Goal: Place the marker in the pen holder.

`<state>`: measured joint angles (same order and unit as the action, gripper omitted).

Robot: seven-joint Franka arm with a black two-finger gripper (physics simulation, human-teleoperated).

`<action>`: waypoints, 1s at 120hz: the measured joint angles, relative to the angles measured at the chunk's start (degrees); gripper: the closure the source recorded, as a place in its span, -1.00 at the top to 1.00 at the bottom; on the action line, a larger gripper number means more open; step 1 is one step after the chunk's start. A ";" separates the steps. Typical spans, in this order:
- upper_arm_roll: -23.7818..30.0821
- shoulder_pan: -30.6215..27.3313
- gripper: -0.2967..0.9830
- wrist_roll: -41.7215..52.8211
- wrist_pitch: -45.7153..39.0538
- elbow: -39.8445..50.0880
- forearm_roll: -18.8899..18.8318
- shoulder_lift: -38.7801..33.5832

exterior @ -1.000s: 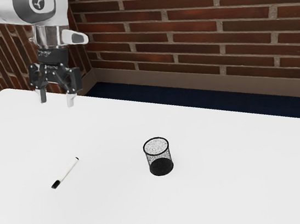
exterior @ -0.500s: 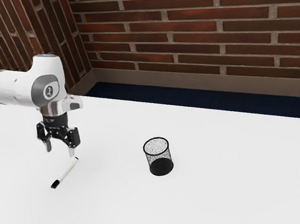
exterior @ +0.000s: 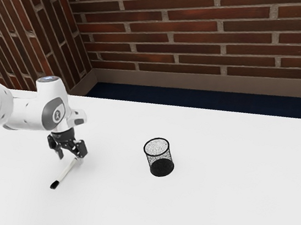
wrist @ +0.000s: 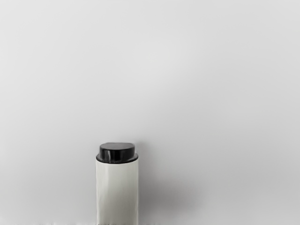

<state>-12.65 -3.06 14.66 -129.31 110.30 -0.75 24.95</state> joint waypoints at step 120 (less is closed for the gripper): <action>-1.47 -0.26 -0.22 6.36 -1.08 2.00 0.94 0.94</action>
<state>-14.12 -3.32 21.02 -130.39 112.30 0.19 25.90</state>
